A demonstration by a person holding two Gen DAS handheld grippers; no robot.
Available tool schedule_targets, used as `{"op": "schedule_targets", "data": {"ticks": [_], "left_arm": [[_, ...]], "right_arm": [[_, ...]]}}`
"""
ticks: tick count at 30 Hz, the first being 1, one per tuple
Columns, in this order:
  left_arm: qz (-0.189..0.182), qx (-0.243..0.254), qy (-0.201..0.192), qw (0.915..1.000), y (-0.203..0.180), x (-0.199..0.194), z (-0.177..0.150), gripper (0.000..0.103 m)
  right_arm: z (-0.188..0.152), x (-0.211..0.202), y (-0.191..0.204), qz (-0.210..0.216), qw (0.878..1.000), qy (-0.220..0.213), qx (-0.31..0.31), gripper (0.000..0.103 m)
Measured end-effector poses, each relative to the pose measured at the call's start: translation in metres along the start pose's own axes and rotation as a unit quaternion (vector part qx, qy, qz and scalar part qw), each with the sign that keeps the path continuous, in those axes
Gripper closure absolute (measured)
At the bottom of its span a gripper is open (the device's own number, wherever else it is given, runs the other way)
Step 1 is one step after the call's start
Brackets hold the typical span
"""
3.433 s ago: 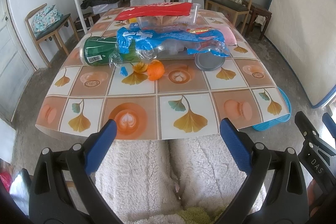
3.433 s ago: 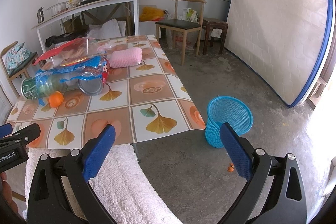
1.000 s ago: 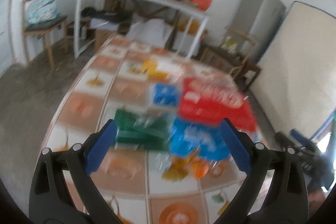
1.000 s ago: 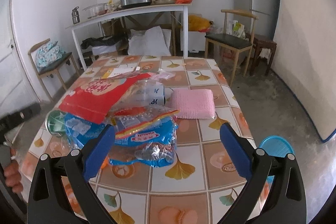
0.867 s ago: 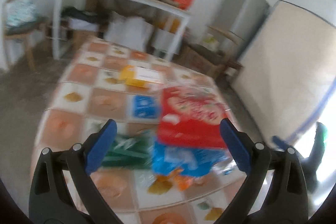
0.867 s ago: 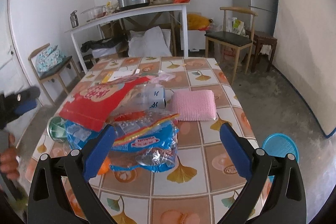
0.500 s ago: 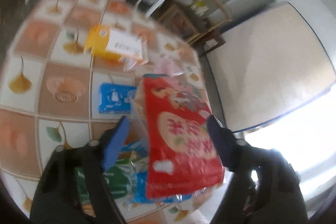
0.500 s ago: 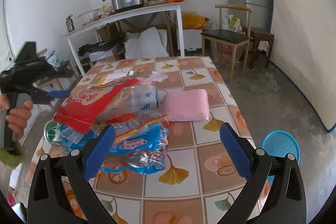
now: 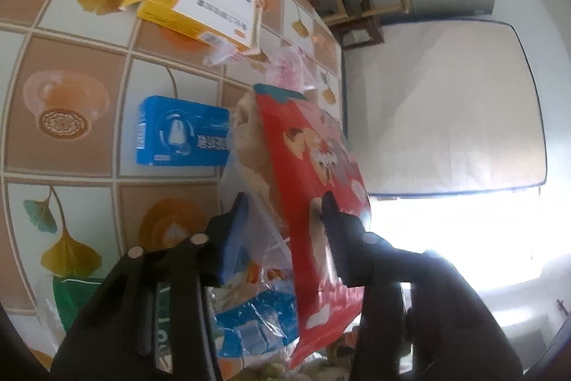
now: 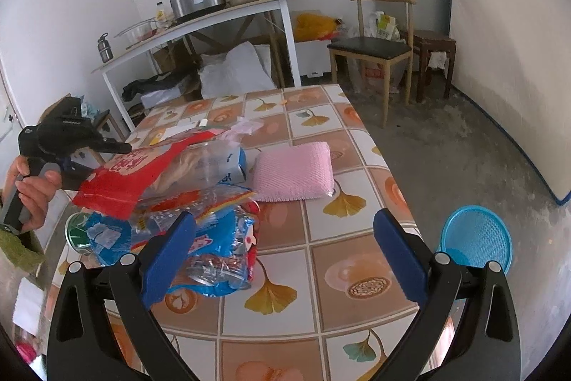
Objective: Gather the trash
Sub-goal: 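Grasp the red snack bag with the left tool and lift it, then grasp the beige crumpled paper with the right tool while the left tool holds the red bag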
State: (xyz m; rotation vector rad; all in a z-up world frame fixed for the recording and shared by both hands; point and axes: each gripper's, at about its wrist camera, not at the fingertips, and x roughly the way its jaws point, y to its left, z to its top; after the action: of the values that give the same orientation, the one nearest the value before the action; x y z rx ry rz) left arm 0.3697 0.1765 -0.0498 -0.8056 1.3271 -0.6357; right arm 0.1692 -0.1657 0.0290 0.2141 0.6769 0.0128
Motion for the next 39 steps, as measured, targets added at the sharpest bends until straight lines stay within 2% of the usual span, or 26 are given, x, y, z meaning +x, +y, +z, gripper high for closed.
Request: {"op": "schedule_targets", "data": {"ticks": [1,3,4,10,15,22,27,30,34,37,39], "left_arm": [[0.002,0.004,0.003,1.0,-0.002,0.0,-0.001,0.074],[0.01,0.007,0.007,0.9999,-0.004,0.002,0.0,0.078],[0.01,0.009,0.007,0.9999,-0.006,0.002,-0.001,0.085],[-0.011,0.026,-0.019,0.9994,-0.017,-0.009,-0.01,0.096],[-0.046,0.044,-0.06,0.9962,-0.035,-0.03,-0.024,0.096],[-0.119,0.061,-0.117,0.984,-0.045,-0.068,-0.06,0.097],[-0.121,0.058,-0.15,0.9794,-0.038,-0.079,-0.082,0.097],[-0.139,0.055,-0.18,0.9722,-0.03,-0.098,-0.103,0.097],[-0.169,0.058,-0.238,0.9548,-0.021,-0.131,-0.135,0.097],[-0.181,0.054,-0.276,0.9422,-0.011,-0.154,-0.158,0.097],[-0.181,0.049,-0.295,0.9368,-0.002,-0.162,-0.172,0.097]], "right_arm": [[0.0,-0.001,0.0,0.0,1.0,0.0,0.001,0.006],[0.0,-0.001,-0.001,0.0,1.0,-0.002,0.001,0.006],[0.0,-0.002,-0.002,0.0,1.0,-0.002,0.002,0.006],[-0.001,-0.005,-0.004,-0.001,1.0,-0.004,0.009,0.006],[-0.001,-0.015,-0.008,-0.003,1.0,-0.013,0.009,0.006],[0.004,-0.026,-0.008,-0.005,1.0,-0.025,0.004,0.006],[0.018,-0.03,-0.006,0.02,0.999,-0.031,0.002,0.006],[0.035,-0.027,-0.006,0.049,0.998,-0.027,0.007,0.006],[0.071,-0.012,0.003,0.107,0.994,-0.002,-0.007,0.007],[0.1,0.021,0.015,0.156,0.987,0.047,-0.008,0.013],[0.113,0.042,0.022,0.162,0.984,0.077,-0.011,0.023]]}}
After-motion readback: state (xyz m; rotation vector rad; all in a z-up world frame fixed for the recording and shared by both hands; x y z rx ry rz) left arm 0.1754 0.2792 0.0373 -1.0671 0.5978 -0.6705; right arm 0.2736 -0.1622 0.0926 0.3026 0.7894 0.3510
